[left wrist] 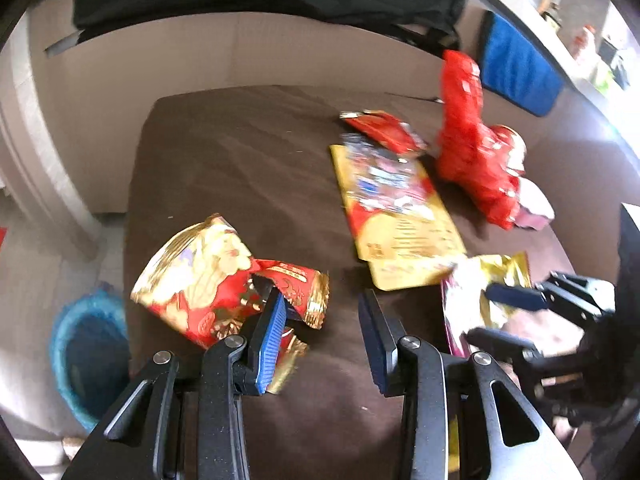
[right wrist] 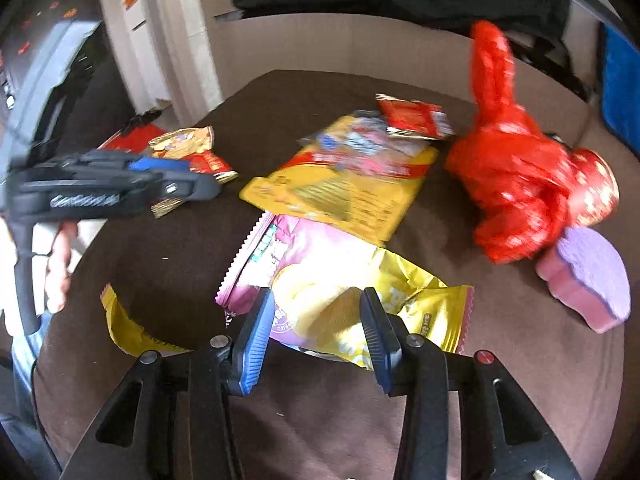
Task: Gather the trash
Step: 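Grasp the red-gold snack bag with the left tool while the right tool grasps the pink-yellow chip bag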
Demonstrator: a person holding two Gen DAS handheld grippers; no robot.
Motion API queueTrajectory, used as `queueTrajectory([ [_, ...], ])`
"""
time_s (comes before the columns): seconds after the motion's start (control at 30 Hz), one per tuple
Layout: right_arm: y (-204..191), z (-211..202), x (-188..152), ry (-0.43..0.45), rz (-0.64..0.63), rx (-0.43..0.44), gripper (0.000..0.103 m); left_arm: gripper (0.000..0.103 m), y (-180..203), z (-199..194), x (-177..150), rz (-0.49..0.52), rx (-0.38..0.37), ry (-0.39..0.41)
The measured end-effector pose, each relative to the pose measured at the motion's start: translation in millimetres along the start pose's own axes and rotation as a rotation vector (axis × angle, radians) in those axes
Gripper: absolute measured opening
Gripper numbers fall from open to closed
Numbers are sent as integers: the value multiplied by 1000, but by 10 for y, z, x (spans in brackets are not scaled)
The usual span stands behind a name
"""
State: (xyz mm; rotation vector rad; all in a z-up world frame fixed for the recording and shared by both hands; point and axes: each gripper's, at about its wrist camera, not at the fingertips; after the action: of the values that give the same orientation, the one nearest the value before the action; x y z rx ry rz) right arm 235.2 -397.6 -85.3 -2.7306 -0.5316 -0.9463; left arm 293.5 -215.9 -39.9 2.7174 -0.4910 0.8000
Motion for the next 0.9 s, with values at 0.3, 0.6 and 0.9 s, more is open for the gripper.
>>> queueTrajectory([
  [0.3,-78,-80,-46,8,-25,-6,46,39,-42,-364,-12,24,-12,42],
  [0.6,-64,-400,159,104,-34,-7,46,39,-305,-271,-68,-51,58,26],
  [0.9,90,-256,319,69,-67,8,46,39,-286,5,-66,-9,95,9],
])
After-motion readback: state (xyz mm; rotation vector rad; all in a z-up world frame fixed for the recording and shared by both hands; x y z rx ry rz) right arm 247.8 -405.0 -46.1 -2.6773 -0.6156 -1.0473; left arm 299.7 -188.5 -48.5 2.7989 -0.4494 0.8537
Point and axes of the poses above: each gripper's, at about its wrist camera, not at the fingertips, and z roughly the way its jaws point, y to its right, x to its top, and after that the axes turned 6 degrees about x, right-handed
